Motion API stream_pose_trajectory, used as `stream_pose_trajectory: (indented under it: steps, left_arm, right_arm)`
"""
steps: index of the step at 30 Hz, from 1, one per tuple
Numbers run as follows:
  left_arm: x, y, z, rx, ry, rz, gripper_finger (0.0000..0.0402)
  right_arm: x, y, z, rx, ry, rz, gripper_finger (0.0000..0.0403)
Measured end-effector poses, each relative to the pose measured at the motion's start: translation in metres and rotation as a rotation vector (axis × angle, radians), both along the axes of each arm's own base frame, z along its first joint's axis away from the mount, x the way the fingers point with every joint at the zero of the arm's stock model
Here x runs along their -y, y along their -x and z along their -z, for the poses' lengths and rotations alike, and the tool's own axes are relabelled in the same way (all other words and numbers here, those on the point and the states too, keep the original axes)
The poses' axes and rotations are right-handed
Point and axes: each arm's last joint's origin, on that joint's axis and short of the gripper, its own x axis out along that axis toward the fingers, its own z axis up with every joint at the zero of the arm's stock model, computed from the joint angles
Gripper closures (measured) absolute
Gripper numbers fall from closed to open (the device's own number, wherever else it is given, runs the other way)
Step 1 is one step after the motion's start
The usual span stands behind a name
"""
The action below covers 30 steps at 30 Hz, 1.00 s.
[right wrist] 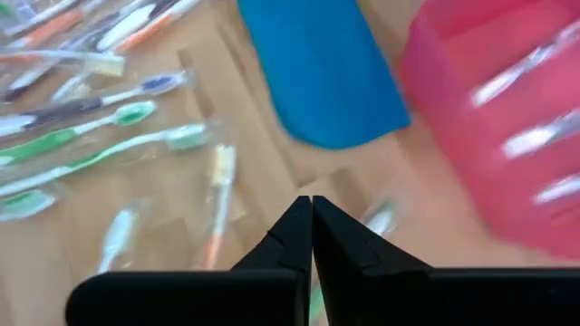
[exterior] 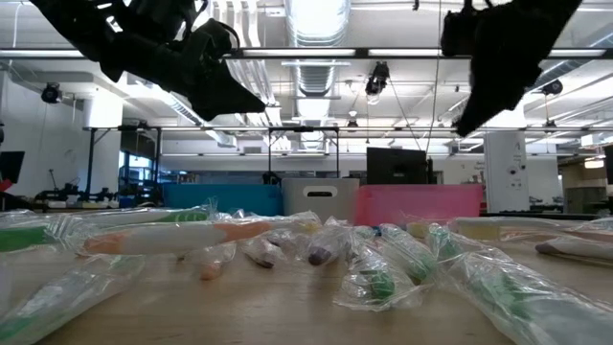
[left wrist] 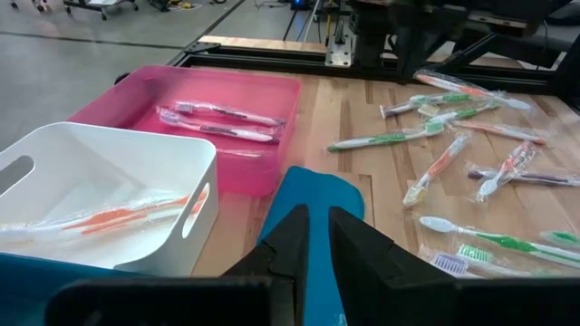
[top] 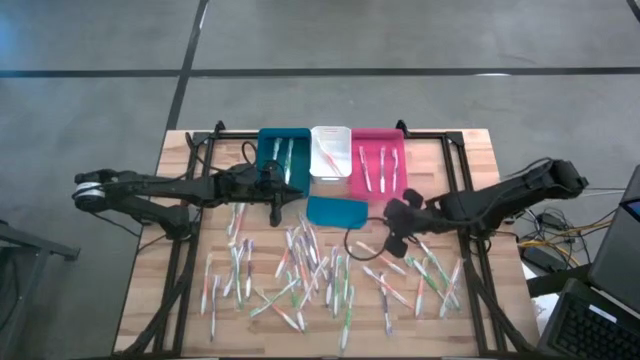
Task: Pick & Place Toothbrushes
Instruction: Put the orange toothbrush into the white bin
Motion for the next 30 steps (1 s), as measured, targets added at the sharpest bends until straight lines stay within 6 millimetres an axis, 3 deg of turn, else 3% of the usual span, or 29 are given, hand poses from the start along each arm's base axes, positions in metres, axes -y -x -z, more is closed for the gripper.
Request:
stream_pose_trajectory:
  steps: [7,14,17,24,30]
  left_arm:
    - [0.0,0.0,0.0,0.0,0.0,0.0,0.0351]
    - [0.0,0.0,0.0,0.0,0.0,0.0,0.0351]
    - [0.0,0.0,0.0,-0.002,-0.019,0.006,0.0351]
    - [0.0,0.0,0.0,-0.046,-0.337,0.101,0.0351]
    - [0.0,0.0,0.001,-0.055,-0.342,0.104,0.0351]
  right_arm:
    - [-0.026,0.008,0.001,0.045,-0.058,0.05,0.0394]
    - [-0.037,0.011,0.0,0.073,-0.106,0.084,0.0394]
    - [-0.041,0.008,0.006,0.05,-0.1,0.089,0.0394]
    - [-0.064,-0.008,0.028,-0.05,-0.062,0.031,0.0394]
    - [-0.074,-0.016,0.047,-0.147,-0.103,0.031,0.0394]
